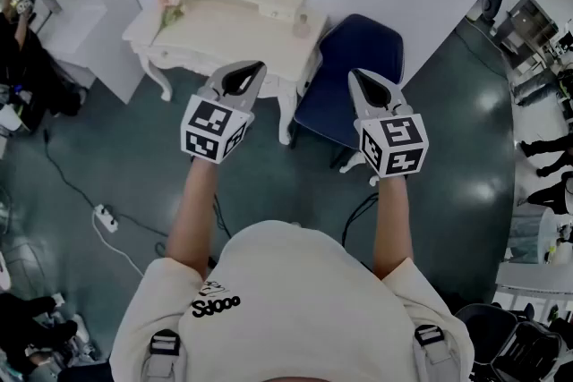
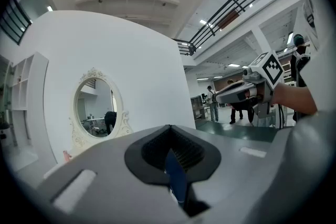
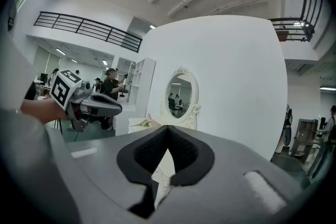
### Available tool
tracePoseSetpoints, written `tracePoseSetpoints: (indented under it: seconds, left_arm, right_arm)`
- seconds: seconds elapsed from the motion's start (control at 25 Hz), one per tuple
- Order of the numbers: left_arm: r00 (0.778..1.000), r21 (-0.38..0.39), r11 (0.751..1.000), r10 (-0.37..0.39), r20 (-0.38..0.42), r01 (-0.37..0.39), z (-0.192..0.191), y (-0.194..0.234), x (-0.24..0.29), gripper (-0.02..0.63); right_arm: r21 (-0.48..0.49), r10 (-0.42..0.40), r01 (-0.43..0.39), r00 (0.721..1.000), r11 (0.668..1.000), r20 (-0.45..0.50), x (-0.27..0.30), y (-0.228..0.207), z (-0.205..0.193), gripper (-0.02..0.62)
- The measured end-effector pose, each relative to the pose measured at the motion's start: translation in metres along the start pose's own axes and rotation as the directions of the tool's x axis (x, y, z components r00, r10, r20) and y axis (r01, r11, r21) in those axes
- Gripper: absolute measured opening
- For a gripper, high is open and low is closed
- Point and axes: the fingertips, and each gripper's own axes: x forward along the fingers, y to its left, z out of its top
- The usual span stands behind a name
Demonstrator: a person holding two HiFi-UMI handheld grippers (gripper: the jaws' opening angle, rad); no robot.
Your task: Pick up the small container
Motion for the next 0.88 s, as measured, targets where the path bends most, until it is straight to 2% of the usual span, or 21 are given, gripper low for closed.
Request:
tracePoseSetpoints:
  seconds: [0.88]
  left_arm:
    - [0.999,-0.03,0.999,-0.038,-0.013,0.038,-0.03,0.032,-0.028,0.02]
  right_arm:
    - [0.055,-0.077,0.077,0.997,0.996,-0.006,0.018,0.033,-0.007,0.002]
